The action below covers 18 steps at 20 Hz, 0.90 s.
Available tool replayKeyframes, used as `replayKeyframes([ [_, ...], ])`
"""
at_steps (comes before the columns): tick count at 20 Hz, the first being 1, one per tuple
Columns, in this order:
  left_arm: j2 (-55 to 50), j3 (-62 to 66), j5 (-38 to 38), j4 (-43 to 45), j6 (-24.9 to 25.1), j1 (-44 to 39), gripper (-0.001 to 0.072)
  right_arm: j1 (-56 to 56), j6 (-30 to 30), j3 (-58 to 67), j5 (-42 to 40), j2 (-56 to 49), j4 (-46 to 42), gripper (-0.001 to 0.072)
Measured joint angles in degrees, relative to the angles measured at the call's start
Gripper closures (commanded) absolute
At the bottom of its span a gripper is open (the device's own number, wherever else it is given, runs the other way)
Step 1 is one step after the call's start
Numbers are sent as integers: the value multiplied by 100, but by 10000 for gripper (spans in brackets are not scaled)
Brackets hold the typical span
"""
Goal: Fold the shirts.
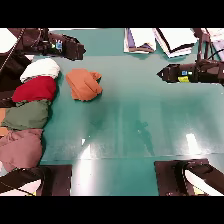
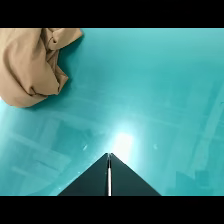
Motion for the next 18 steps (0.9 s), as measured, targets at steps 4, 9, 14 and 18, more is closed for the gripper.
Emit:
replayKeyframes([
  [4,2,-2,2,0,0,0,683,0,0,-9,0,-4,4,695],
  [9,0,-2,74,0,0,0,683,0,0,-11,0,-7,7,695],
  [14,4,-2,424,-111,0,0,683,0,0,-11,0,-7,4,695],
  [18,-28,-2,546,35,0,-4,80,0,0,-11,-85,-7,7,694],
])
